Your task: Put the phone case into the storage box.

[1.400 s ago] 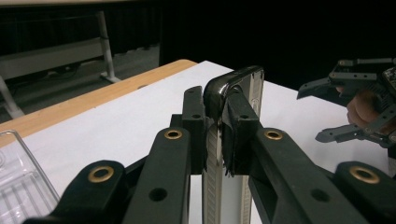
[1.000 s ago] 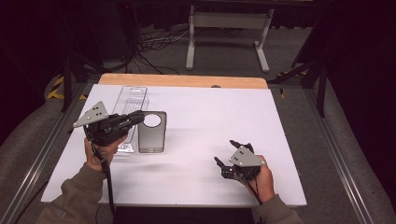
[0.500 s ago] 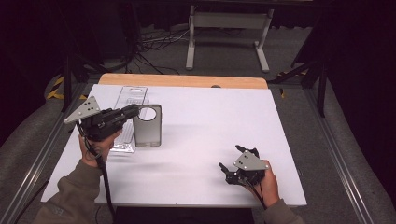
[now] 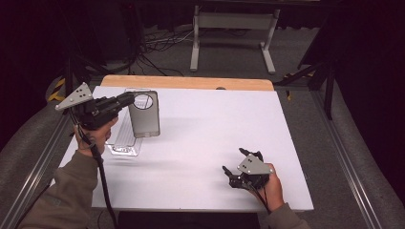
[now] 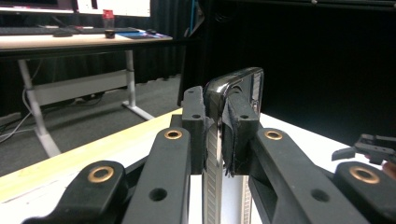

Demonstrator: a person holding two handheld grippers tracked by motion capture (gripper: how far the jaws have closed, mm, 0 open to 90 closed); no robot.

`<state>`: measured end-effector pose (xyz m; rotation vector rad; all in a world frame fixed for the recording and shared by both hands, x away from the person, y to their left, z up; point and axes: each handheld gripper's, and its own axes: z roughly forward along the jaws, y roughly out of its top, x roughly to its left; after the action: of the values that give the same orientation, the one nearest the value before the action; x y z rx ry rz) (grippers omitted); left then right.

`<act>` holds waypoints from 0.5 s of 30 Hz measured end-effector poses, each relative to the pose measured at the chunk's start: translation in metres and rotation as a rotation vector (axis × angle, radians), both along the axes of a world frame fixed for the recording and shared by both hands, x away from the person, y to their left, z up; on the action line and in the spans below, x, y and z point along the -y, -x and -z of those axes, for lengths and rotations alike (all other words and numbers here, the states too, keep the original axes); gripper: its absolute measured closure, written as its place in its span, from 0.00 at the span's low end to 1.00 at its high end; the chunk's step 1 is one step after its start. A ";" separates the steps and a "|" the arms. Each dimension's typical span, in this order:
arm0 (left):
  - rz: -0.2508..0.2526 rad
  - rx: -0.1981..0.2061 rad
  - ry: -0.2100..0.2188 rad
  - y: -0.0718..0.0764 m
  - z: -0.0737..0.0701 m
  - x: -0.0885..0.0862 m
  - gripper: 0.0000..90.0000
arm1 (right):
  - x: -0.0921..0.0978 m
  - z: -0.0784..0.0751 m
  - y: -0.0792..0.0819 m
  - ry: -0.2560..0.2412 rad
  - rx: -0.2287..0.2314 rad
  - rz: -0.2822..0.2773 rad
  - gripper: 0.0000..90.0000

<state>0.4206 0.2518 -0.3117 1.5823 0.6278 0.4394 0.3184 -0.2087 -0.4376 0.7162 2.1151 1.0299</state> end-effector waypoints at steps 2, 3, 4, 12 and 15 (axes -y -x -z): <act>-0.009 0.000 0.004 -0.004 -0.002 -0.004 0.90 | 0.000 0.000 0.000 -0.002 0.000 -0.004 0.22; -0.009 0.000 0.004 -0.004 -0.002 -0.004 0.90 | 0.000 0.000 0.000 -0.001 0.001 -0.001 0.22; -0.012 0.000 0.002 -0.006 -0.003 -0.007 0.90 | 0.000 0.000 0.000 -0.001 0.001 -0.001 0.22; -0.046 -0.016 -0.004 -0.021 -0.007 -0.017 0.90 | 0.002 0.000 -0.002 -0.009 0.006 0.008 0.23; -0.062 -0.015 -0.007 -0.025 -0.007 -0.019 0.90 | 0.002 0.000 -0.002 -0.008 0.008 0.009 0.23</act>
<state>0.4455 0.2712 -0.3043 1.5768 0.6893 0.4768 0.3200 -0.2106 -0.4373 0.7240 2.1006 1.0353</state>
